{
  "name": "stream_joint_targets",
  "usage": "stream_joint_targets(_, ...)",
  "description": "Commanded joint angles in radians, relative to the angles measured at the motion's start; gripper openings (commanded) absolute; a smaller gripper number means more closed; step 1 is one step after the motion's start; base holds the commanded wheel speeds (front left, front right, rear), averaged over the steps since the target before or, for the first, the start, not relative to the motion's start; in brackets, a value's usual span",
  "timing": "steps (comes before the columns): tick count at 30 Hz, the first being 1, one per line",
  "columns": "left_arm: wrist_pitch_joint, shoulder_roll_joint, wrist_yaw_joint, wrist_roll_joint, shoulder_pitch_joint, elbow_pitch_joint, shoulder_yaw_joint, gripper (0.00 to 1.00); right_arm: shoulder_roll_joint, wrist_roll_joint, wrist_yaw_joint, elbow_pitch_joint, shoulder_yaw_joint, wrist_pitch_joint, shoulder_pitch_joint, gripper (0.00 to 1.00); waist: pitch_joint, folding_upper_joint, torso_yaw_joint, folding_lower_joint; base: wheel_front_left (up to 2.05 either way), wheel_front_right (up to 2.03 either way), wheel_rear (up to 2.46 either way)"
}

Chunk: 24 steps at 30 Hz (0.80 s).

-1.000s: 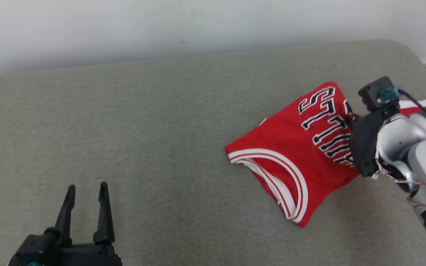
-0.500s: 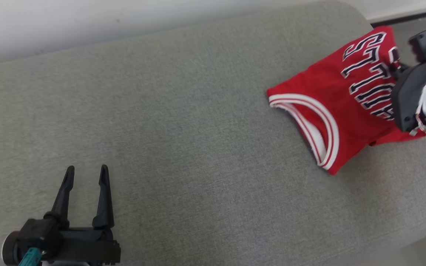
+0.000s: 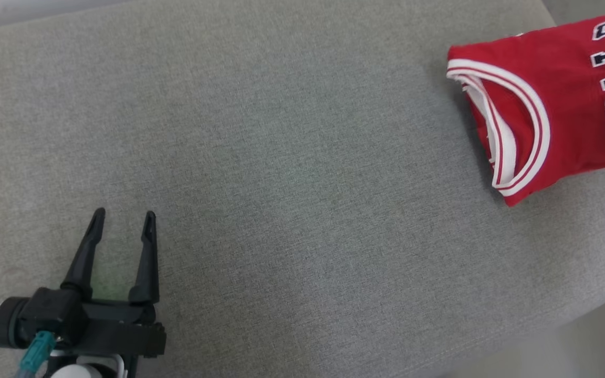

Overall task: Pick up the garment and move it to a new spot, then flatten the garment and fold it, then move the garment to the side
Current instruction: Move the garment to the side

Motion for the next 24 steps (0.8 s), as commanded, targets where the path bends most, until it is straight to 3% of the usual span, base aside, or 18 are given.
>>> stream_joint_targets(1, 0.000, 0.011, -0.001, 0.005, -0.017, -0.006, 0.002, 1.00, 0.013, -0.022, -0.003, 0.015, -0.022, -0.013, -0.005, 0.00, 0.025, -0.0002, -0.004, -0.0001, 0.00, 0.00, 0.00)
stream_joint_targets(6, 0.000, 0.022, -0.005, 0.009, -0.035, -0.012, -0.014, 1.00, 0.035, -0.148, -0.003, 0.072, -0.125, -0.061, 0.000, 0.00, 0.037, -0.0002, -0.002, -0.0001, 0.00, 0.00, 0.00)
stream_joint_targets(7, 0.000, 0.022, -0.006, 0.009, -0.039, -0.013, -0.017, 1.00, 0.044, -0.171, -0.003, 0.076, -0.133, -0.071, 0.005, 0.44, 0.037, -0.0002, 0.001, -0.0001, 0.00, 0.00, 0.00)
stream_joint_targets(8, 0.000, 0.022, -0.005, 0.007, -0.040, -0.012, -0.018, 1.00, 0.051, -0.194, -0.003, 0.075, -0.141, -0.084, 0.008, 1.00, 0.035, -0.0002, 0.004, -0.0001, 0.00, 0.00, 0.00)
stream_joint_targets(16, 0.000, 0.011, -0.006, -0.003, -0.038, -0.008, -0.022, 1.00, 0.063, -0.360, -0.003, 0.032, -0.145, -0.276, 0.018, 1.00, 0.013, -0.0002, 0.031, -0.0001, 0.00, 0.00, 0.00)
stream_joint_targets(24, 0.000, -0.016, 0.005, -0.028, 0.003, 0.013, 0.018, 1.00, 0.125, -0.297, -0.003, 0.020, -0.108, -0.423, 0.077, 1.00, -0.076, -0.0002, 0.083, -0.0001, 0.00, 0.00, 0.00)
